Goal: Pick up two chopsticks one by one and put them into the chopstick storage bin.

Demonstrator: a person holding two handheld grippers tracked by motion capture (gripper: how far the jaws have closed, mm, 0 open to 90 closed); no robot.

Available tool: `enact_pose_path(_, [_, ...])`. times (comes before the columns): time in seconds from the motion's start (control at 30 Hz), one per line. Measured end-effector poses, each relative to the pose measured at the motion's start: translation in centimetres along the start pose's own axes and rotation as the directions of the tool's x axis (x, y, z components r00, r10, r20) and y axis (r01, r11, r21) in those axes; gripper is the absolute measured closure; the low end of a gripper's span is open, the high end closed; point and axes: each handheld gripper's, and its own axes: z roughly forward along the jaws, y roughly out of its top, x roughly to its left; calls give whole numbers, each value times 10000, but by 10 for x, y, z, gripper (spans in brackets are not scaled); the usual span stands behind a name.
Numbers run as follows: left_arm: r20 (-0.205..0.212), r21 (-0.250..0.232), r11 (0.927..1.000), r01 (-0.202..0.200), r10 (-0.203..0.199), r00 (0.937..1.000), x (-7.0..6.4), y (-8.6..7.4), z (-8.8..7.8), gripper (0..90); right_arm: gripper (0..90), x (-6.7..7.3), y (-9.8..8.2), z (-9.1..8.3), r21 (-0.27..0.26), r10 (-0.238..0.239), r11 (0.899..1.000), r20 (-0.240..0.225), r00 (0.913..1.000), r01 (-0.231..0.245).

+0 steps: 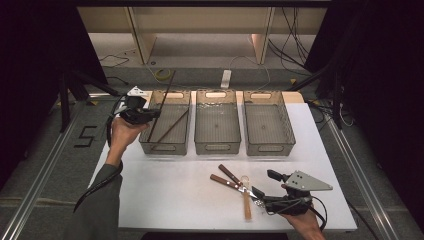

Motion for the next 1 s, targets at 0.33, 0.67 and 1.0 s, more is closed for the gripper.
enact_pose_path(0.33, [-85,97,9998,185,-184,9998,6,-11,3,839,232,0,0,-1,-27,-27,10000,7,10000,27])
enact_pose_path(0.67, [-223,468,9985,275,-265,9994,6,-17,11,837,232,1,0,-1,26,-41,10000,4,10000,41])
enact_pose_path(1.0, [-376,805,9946,651,-622,9974,14,-29,21,829,232,1,0,0,10,-19,10000,-15,10000,19])
